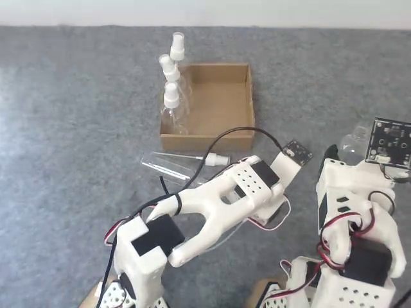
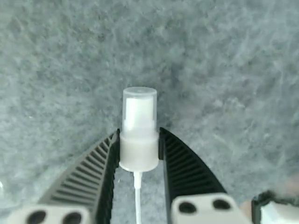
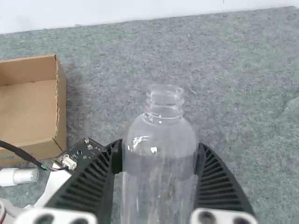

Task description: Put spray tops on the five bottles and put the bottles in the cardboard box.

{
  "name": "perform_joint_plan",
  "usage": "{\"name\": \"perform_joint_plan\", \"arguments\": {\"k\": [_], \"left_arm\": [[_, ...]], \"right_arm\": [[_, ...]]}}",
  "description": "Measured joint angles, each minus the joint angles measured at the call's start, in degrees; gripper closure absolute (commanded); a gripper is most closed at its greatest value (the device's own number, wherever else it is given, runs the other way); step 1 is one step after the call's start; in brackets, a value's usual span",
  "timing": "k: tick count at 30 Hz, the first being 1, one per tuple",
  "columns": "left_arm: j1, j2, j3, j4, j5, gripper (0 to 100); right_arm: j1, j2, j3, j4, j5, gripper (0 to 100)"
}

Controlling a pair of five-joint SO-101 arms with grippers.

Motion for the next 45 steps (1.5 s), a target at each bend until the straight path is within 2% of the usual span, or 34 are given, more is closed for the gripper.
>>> {"name": "perform_joint_plan", "arguments": {"k": [6,12,18,33,41,45], "left_arm": [[0.00,-0.44,0.00,2.29,-1.85,99],[-1.32,-8.44,2.02,2.64,-2.02,99],[-5.01,-15.21,6.51,1.49,-1.85,99],[-5.27,-30.15,16.00,-1.41,-2.02,99],[-11.60,-39.91,19.52,-1.76,-2.02,99],[-12.57,-46.33,22.86,-2.81,-2.02,99]], "right_arm": [[0.00,0.00,0.00,0.00,0.00,88.0],[0.00,0.00,0.00,0.00,0.00,88.0],[0.00,0.00,0.00,0.00,0.00,88.0],[0.00,0.00,0.00,0.00,0.00,88.0],[-0.88,0.00,0.00,0.00,0.00,88.0],[-2.90,0.00,0.00,0.00,0.00,88.0]]}}
